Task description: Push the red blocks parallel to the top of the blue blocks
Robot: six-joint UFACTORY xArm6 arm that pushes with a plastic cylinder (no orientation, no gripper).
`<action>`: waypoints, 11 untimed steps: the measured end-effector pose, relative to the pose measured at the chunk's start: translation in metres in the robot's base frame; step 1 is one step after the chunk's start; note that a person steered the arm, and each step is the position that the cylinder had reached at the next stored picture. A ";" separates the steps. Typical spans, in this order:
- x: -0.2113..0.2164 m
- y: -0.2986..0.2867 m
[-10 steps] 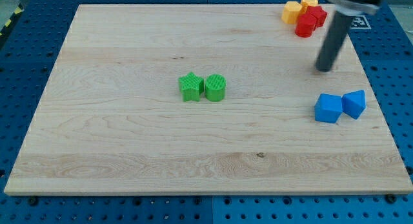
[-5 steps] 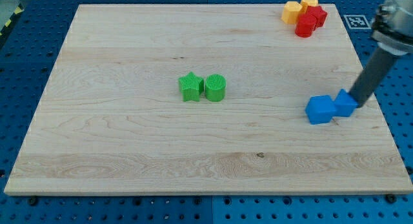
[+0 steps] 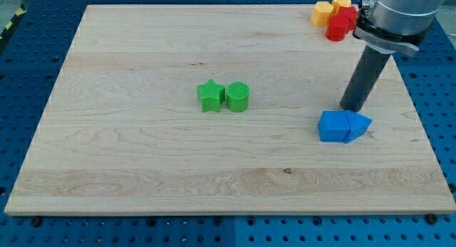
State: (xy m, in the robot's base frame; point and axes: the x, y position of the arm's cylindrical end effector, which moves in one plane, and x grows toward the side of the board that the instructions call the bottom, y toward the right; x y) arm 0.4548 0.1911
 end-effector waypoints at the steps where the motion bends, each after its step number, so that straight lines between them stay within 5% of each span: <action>1: -0.034 0.016; 4: -0.135 0.141; 6: -0.253 0.154; 9: -0.263 0.035; 11: -0.261 0.032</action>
State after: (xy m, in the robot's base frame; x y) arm 0.1935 0.2231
